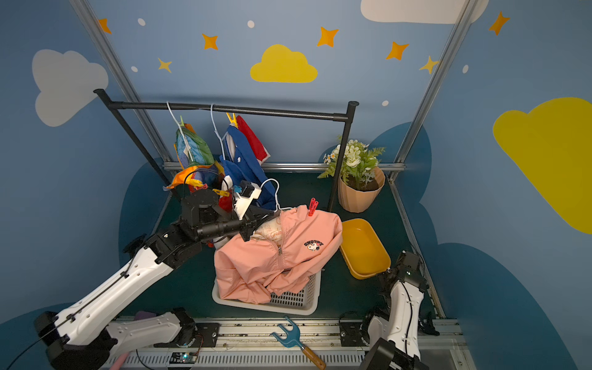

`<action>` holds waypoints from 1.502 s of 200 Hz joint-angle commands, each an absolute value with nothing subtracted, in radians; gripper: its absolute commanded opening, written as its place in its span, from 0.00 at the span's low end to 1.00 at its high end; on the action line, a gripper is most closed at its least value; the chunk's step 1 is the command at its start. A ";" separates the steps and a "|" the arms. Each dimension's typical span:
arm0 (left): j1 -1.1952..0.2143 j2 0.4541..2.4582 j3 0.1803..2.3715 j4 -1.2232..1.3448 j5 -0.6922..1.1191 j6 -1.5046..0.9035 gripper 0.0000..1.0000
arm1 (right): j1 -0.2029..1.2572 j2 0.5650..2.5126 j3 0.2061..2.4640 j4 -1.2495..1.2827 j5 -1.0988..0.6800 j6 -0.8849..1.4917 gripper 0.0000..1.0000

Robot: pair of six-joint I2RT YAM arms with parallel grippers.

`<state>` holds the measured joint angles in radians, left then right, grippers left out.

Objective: Remove the clothespins securing jackets to the hanger
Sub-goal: Pick up the clothespin from the center of the board.

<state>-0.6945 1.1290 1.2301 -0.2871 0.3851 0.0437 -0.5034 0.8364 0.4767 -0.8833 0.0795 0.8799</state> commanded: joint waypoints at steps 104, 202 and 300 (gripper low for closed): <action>-0.699 1.111 1.264 -0.239 0.419 0.013 0.04 | -0.676 0.861 0.432 -0.750 -0.032 0.793 0.90; -0.711 1.120 1.272 -0.233 0.414 0.009 0.04 | -0.678 0.867 0.410 -0.713 -0.142 0.741 0.81; -0.713 1.117 1.270 -0.235 0.413 0.020 0.04 | -0.670 0.838 0.385 -0.724 -0.113 0.743 0.53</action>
